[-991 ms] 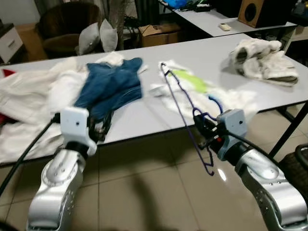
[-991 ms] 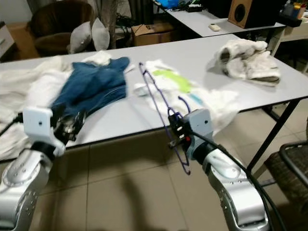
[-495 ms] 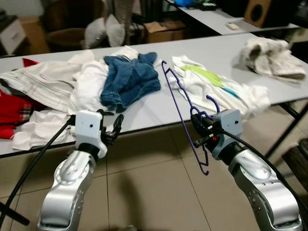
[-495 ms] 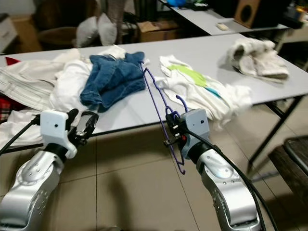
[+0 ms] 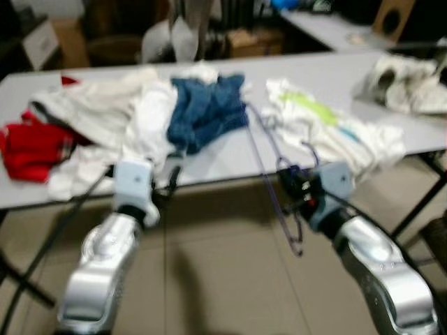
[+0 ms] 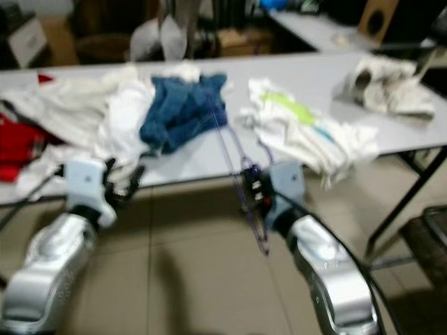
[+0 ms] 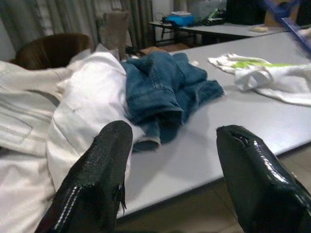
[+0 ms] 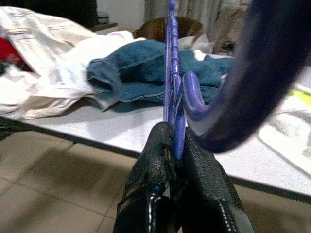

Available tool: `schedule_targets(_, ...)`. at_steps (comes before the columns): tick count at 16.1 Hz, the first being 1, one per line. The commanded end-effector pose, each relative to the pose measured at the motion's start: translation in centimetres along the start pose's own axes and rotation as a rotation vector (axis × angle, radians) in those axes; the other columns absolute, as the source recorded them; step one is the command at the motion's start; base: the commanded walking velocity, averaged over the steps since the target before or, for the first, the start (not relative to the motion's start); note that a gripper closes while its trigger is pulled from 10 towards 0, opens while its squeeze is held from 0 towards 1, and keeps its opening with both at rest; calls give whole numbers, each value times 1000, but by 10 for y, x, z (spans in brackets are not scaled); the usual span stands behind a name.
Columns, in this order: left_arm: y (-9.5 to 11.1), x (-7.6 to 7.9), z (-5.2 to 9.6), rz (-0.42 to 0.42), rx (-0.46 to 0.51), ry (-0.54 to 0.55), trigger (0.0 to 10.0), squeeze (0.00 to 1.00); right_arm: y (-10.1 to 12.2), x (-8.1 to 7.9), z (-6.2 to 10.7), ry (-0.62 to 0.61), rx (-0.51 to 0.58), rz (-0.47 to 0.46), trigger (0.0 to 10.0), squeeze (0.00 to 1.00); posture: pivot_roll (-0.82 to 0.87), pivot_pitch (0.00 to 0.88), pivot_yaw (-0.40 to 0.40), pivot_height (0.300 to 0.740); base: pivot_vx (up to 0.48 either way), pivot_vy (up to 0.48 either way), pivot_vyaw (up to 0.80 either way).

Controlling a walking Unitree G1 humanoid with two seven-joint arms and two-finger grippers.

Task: Hang hanger

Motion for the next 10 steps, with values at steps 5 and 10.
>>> schedule_targets(5,-2,10,-4,-6,-6,-41,10000,0,6,10,2,-38,20,2,10000,0,-143,5,62,740,327,0,0)
schedule_targets(10,-1,11,-8,-55,-2,-51,10000,0,7,13,3,-49,25,26,10000,0,-148,6,67,740,329,0,-320)
Point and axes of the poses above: a point about 5 cm out from each wrist's last joint towards the gripper, its own z axis pointing back from the gripper into the wrist, its own y axis along the axis of the wrist's last joint, x = y × z, the point moved 4 cm from there along -z, pointing out of the wrist towards the gripper, and after that the axes turned 4 degrees about z, right-handed, at the moved point
